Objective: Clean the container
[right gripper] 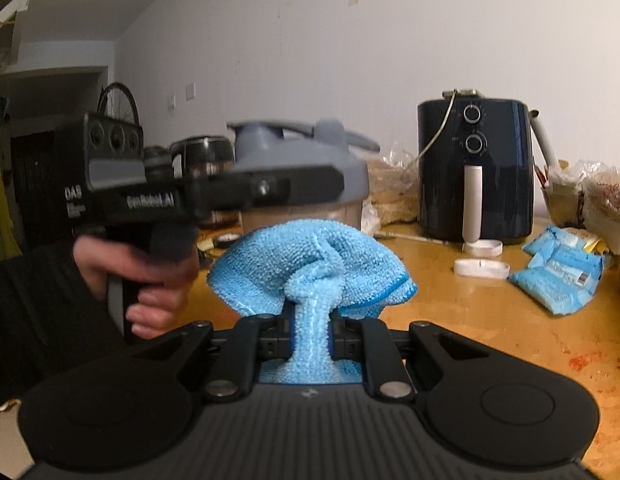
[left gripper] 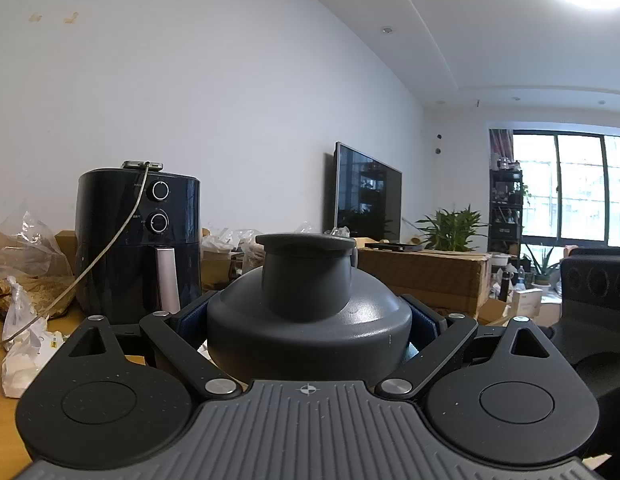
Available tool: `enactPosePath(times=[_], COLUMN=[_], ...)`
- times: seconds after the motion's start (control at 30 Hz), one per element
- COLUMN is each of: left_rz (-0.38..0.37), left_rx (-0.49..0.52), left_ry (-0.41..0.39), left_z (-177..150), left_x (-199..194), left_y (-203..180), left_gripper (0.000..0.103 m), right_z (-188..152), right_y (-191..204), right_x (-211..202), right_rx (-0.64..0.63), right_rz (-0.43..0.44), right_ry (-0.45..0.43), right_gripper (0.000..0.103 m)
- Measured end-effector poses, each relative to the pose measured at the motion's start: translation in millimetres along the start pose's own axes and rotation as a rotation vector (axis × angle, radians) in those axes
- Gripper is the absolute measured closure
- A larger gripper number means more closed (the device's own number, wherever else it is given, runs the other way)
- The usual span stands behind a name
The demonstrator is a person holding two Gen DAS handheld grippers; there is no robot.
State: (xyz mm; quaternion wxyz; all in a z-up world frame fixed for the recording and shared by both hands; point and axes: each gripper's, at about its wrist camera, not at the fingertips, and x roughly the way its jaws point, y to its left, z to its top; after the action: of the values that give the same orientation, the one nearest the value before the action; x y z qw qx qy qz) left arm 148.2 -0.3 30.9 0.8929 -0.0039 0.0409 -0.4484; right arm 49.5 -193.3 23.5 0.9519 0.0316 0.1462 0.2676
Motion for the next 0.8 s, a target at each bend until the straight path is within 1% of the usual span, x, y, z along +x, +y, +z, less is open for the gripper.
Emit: enactPosePath(times=[0.23,0.8], left_rz=[0.008,0.008], left_rx=[-0.009,0.008], left_ry=[0.002,0.005], left_z=[0.6,0.8], left_x=[0.2,0.6], left_y=[1.1,-1.2], left_gripper=[0.008,0.008], right_z=[5.3,4.8], right_y=[0.4,0.8], right_x=[-6.2,-6.6], right_rx=[0.010,-0.008], right_rz=[0.004,0.000], right_ry=[-0.063,-0.050], right_gripper=[0.096,0.095])
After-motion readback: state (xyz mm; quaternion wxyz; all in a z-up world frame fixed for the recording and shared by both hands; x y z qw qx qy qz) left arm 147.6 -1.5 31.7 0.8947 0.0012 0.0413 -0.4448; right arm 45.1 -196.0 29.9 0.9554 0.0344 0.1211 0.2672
